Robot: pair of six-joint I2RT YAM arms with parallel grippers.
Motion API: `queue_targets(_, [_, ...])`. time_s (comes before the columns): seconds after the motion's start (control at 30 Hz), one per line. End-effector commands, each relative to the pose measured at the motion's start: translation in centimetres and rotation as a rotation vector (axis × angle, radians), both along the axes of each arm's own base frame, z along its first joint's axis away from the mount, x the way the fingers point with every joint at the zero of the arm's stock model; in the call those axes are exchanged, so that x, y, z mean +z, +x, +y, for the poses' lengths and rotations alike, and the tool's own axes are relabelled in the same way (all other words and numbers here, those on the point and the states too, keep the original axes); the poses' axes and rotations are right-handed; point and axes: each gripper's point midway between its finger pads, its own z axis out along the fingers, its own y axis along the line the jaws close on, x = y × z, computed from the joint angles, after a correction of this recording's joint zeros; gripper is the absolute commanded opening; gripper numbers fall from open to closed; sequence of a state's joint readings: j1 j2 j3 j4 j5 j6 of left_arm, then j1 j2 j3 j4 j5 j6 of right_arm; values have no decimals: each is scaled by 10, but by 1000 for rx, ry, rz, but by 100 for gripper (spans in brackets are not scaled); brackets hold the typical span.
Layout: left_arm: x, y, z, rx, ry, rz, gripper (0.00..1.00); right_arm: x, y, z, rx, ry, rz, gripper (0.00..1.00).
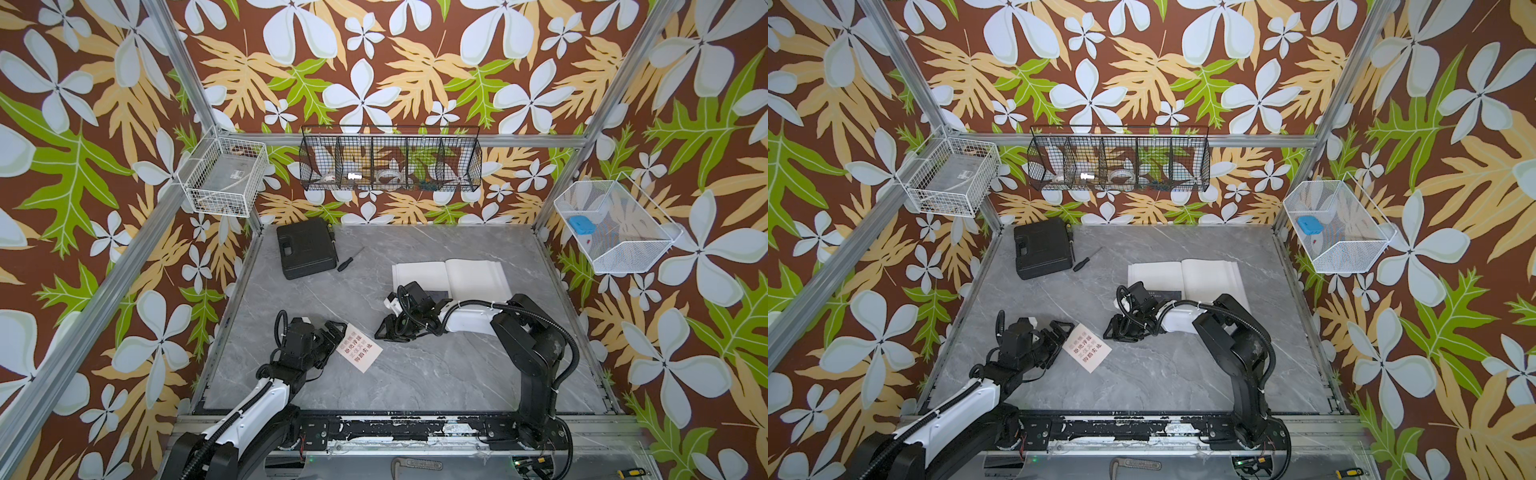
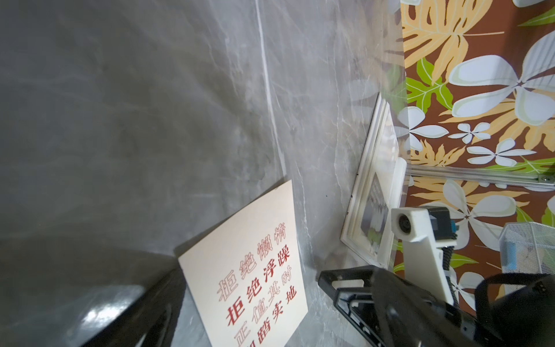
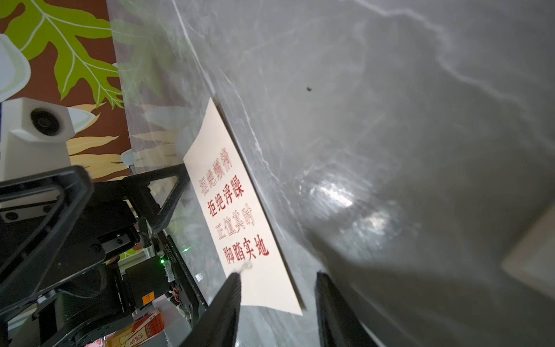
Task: Place the photos into the photo albums
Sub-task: Move the photo to the center of the board, then pick up the photo at the center of the board.
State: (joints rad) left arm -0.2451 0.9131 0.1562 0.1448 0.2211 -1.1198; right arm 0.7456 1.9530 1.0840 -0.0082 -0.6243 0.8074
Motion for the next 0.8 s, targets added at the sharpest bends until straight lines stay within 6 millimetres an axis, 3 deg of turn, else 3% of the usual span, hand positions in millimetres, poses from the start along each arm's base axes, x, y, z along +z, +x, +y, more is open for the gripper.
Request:
queue_targets(0.0, [-41, -42, 4, -21, 24, 225, 100, -4, 0, 0, 5, -23, -1, 40])
queue_targets(0.3, [-40, -43, -5, -28, -53, 212, 100, -21, 6, 1, 21, -71, -11, 38])
queue_targets(0.77, [-27, -35, -19, -63, -140, 145, 100, -30, 14, 12, 32, -72, -8, 33])
